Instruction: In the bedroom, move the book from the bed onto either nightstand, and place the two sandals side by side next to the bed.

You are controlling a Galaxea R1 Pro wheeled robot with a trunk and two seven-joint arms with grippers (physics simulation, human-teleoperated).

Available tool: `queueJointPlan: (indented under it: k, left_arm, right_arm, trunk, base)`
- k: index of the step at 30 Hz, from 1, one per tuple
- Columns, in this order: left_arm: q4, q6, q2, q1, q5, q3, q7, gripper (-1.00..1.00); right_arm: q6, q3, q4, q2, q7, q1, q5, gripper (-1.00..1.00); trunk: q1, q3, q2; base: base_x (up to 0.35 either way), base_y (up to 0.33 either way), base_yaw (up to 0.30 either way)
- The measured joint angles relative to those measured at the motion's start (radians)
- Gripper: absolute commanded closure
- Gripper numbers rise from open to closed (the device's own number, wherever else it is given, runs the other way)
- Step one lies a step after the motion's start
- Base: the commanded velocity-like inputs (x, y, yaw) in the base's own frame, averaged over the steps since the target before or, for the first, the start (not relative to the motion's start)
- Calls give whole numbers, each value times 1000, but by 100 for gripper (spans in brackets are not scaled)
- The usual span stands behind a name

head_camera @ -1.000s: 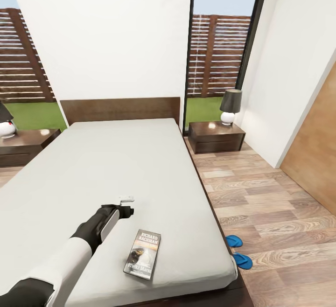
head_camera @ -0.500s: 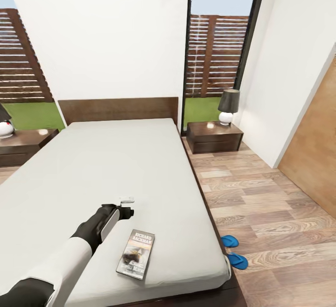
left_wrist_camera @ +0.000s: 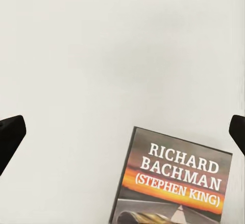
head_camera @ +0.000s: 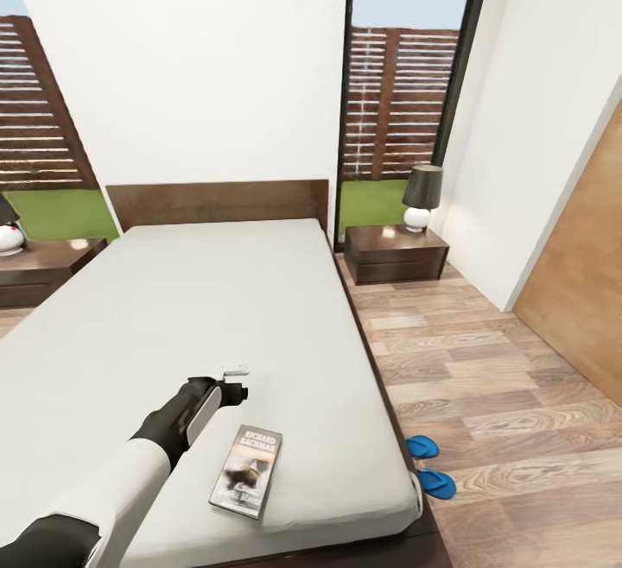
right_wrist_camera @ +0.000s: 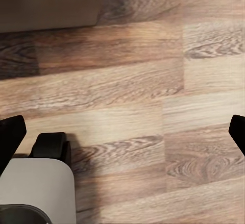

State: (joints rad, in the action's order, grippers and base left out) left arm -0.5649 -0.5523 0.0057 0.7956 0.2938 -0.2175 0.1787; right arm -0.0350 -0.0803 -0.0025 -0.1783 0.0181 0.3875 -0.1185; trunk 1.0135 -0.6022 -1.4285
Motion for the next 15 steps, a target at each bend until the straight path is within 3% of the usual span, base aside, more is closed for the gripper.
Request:
queueJointPlan:
  k: [7, 15]
  left_arm:
    - [-2, -2, 1, 0, 0, 0, 0, -100]
    - [-7, -1, 0, 0, 0, 0, 21, -100]
  right_arm:
    - [0, 1, 0, 2, 0, 0, 0, -100]
    - [0, 4, 0, 3, 0, 0, 0, -100]
  trunk:
    - [0, 0, 0]
    - [0, 0, 0]
  base:
    - [80, -137, 0]
    - [24, -39, 0]
